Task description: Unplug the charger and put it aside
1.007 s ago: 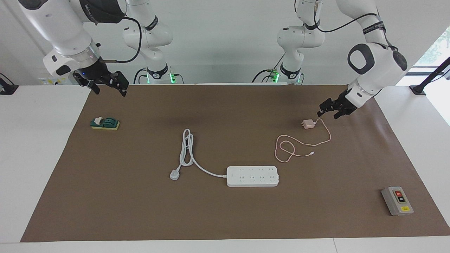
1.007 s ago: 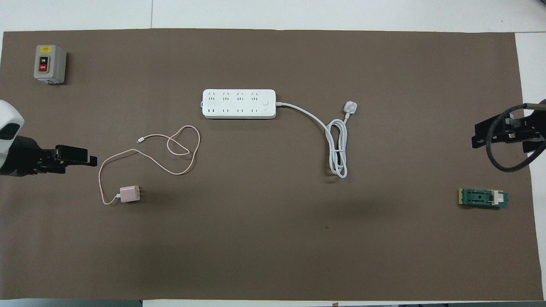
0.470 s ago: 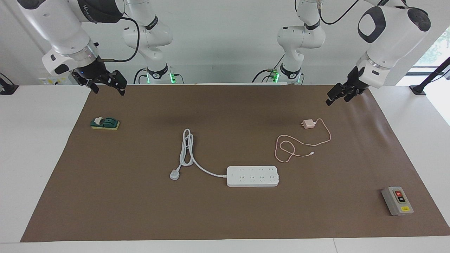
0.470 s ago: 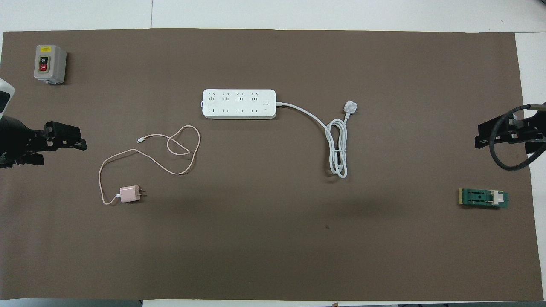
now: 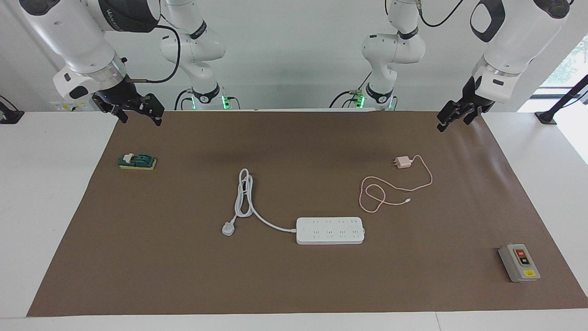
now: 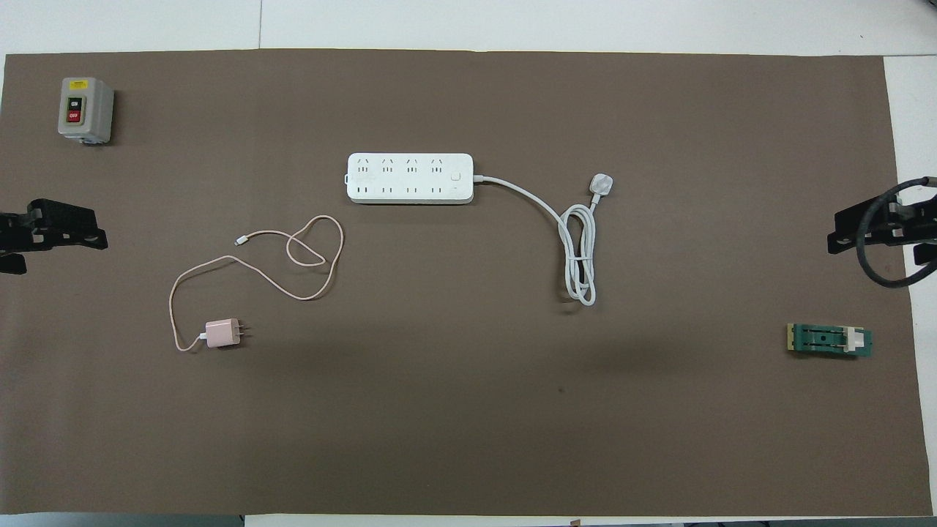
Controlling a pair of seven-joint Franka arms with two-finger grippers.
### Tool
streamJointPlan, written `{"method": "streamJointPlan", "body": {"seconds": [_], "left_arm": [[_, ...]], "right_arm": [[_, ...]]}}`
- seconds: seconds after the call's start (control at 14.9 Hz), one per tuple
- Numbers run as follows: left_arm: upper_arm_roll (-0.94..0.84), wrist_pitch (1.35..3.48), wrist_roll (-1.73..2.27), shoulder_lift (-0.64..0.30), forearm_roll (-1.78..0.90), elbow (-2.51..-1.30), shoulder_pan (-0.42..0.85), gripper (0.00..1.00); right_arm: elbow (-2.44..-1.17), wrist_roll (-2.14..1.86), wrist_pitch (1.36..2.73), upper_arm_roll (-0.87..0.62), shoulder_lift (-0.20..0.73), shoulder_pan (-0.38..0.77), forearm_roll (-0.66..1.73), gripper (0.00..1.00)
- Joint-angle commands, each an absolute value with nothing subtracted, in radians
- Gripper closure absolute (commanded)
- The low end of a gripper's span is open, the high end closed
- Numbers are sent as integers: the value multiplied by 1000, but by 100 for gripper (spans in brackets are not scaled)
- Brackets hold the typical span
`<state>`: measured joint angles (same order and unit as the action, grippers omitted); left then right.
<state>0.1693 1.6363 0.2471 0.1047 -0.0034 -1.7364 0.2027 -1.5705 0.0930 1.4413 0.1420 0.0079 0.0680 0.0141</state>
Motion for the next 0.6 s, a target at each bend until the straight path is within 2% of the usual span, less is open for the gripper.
{"method": "streamJointPlan", "body": {"seconds": [0.0, 0.27, 0.54], "left_arm": [[164, 1605, 229, 81, 17, -1707, 178, 0], [-70, 1601, 213, 74, 15, -1697, -67, 0], [-72, 1603, 213, 60, 15, -1684, -40, 0]], "right_arm": [[-1588, 64, 1457, 137, -5, 49, 20, 0], [-1592, 49, 1459, 137, -5, 52, 20, 0], [-1592, 49, 1457, 133, -6, 57, 20, 0]]}}
